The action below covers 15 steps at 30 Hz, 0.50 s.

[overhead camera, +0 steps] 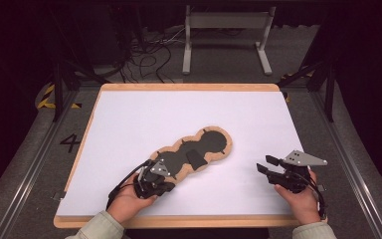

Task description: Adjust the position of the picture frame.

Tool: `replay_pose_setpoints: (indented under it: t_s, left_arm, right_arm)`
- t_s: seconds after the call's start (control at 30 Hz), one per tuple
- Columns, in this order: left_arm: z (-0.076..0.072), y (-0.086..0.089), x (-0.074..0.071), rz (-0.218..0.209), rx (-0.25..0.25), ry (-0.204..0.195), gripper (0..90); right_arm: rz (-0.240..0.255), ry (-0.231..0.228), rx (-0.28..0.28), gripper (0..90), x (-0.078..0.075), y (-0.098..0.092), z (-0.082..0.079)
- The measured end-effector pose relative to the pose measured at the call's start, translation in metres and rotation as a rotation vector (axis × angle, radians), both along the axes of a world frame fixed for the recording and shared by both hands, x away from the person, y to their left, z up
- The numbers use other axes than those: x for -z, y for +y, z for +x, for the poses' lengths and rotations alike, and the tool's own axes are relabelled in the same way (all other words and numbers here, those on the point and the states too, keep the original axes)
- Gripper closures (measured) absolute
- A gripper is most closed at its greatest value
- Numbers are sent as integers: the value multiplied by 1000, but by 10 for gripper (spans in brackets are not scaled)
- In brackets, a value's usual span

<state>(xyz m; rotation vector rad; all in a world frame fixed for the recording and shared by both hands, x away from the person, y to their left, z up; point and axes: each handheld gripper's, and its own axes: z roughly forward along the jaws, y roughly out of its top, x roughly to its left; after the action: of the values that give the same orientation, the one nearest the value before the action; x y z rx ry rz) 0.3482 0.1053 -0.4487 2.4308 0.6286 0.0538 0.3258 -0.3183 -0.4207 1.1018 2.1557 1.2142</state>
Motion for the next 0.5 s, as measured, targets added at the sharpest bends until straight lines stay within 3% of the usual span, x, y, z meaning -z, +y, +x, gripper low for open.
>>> replay_pose_setpoints:
  t_s: [0.13, 0.2, 0.3, 0.33, 0.5]
  left_arm:
    - [2, 3, 1, -4, -38, -3, 900]
    - [5, 5, 1, 2, -62, -46, 900]
    - [9, 8, 2, 2, -119, -56, 900]
    - [12, 9, 3, -1, -130, -76, 900]
    - [22, 17, 6, -56, -213, -69, 884]
  right_arm:
    - [-15, 16, -18, 580, 0, 4, 0]
    - [-22, 15, -26, 612, 0, 5, 0]
    - [-21, 20, -37, 648, 0, 6, 0]
    - [-21, 22, -40, 662, 0, 7, 0]
    - [-36, 25, -55, 728, 0, 10, 1]
